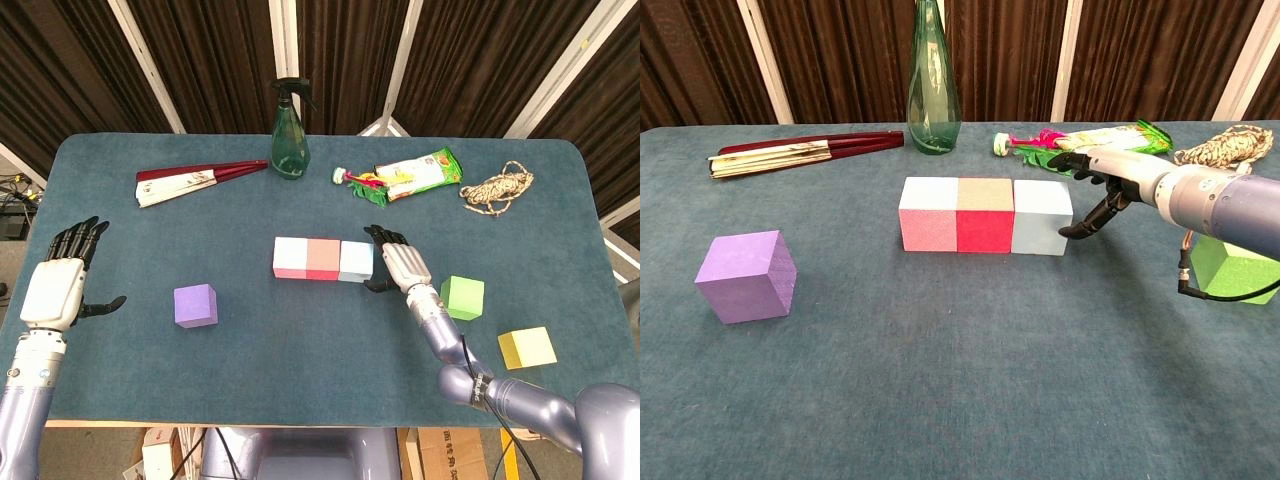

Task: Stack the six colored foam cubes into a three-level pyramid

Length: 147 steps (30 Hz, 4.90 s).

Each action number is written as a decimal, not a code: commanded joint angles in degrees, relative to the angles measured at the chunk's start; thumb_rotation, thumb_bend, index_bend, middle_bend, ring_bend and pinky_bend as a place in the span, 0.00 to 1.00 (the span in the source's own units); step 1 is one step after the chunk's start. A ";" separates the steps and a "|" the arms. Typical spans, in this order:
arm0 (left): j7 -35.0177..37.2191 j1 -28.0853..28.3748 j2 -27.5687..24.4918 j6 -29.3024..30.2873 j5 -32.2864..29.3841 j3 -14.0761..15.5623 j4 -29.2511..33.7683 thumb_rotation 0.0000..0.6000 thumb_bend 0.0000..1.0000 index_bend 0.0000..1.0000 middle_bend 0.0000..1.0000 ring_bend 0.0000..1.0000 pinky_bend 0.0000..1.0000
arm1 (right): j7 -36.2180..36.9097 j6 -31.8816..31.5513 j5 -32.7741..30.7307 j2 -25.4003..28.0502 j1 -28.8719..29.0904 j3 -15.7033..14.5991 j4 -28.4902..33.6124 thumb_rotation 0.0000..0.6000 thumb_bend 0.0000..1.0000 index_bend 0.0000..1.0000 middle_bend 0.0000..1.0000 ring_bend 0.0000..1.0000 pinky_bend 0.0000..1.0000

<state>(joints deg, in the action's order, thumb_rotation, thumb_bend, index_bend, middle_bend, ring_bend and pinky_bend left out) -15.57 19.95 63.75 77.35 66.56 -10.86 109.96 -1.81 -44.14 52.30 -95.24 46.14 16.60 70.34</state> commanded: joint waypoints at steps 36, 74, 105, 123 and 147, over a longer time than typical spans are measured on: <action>1.53 -0.21 -0.73 -0.19 0.48 -0.15 1.30 1.00 0.07 0.00 0.00 0.00 0.04 | -21.95 -11.76 -8.46 8.52 -4.21 -6.36 19.77 1.00 0.31 0.04 0.00 0.00 0.00; 1.47 0.05 -0.49 -0.69 -0.86 -0.36 0.30 1.00 0.06 0.00 0.00 0.00 0.04 | -22.75 -7.16 -10.35 3.91 -0.37 -6.37 13.24 1.00 0.31 0.07 0.00 0.00 0.00; 1.70 -0.19 -0.98 -0.30 0.72 0.03 1.45 1.00 0.06 0.00 0.00 0.00 0.04 | -25.28 -16.22 -9.71 17.56 -6.06 -8.40 28.42 1.00 0.31 0.00 0.00 0.00 0.00; 1.83 -0.32 -1.18 -0.04 1.56 0.17 2.30 1.00 0.06 0.00 0.00 0.00 0.04 | -28.87 -15.84 -18.31 20.91 -6.31 -10.64 28.75 1.00 0.31 0.00 0.01 0.00 0.00; 1.61 -0.33 -0.93 -0.03 1.57 0.25 2.17 1.00 0.06 0.00 0.00 0.00 0.04 | -26.14 -16.38 -14.67 18.86 -8.15 -10.89 23.62 1.00 0.31 0.11 0.48 0.38 0.05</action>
<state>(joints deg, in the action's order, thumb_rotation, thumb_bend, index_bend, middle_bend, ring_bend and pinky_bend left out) -13.96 19.62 62.82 77.33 68.13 -10.62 112.13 -28.20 -60.30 37.31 -76.20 38.18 5.67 94.06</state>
